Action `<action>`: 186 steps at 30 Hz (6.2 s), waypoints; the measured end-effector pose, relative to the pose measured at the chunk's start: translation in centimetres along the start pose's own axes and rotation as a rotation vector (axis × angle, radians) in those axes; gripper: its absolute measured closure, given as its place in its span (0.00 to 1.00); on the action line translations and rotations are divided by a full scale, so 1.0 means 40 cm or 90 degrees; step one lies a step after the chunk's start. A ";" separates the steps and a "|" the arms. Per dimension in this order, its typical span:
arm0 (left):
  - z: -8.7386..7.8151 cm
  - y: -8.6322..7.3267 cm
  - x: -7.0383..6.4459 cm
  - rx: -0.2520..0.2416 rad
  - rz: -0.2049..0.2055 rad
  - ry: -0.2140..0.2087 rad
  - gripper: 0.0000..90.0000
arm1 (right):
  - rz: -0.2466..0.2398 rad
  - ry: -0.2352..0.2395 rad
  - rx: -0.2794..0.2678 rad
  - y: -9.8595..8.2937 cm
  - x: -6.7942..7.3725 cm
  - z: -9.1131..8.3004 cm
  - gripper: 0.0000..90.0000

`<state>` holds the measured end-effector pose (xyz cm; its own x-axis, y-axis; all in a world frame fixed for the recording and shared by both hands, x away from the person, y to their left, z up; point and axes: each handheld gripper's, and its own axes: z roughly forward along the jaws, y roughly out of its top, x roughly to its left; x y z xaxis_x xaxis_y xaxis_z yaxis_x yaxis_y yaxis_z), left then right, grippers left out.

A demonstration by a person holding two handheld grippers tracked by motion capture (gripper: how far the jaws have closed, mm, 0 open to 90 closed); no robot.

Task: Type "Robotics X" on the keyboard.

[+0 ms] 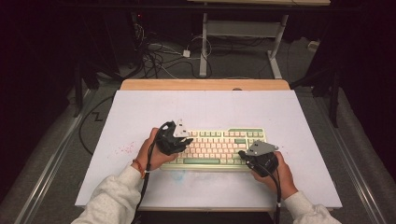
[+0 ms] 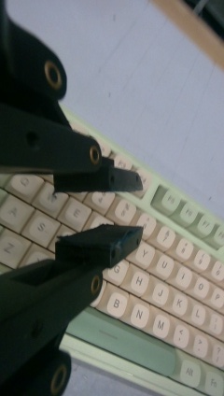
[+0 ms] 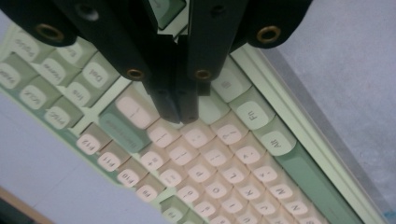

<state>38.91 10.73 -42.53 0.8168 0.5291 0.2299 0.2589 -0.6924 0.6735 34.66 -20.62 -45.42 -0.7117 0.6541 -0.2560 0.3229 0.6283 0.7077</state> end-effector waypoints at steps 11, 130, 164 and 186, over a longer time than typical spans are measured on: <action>-0.073 -0.074 -0.020 -0.070 0.013 0.074 0.28 | 0.005 -0.001 -0.035 0.013 -0.005 -0.041 1.00; -0.133 -0.174 -0.056 -0.045 -0.023 -0.018 0.97 | 0.030 -0.062 -0.140 -0.083 0.076 -0.130 0.28; 0.056 0.028 -0.095 0.020 0.034 -0.107 0.97 | 0.012 -0.046 -0.102 -0.089 0.083 -0.107 0.29; 0.033 0.029 -0.092 0.006 0.051 -0.059 0.89 | 0.013 -0.104 -0.091 -0.092 0.074 -0.107 0.31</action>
<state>36.87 7.32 -43.54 0.8789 0.4244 0.2176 0.1946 -0.7356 0.6489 28.70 -22.80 -45.95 -0.5920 0.7329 -0.3353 0.2365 0.5557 0.7971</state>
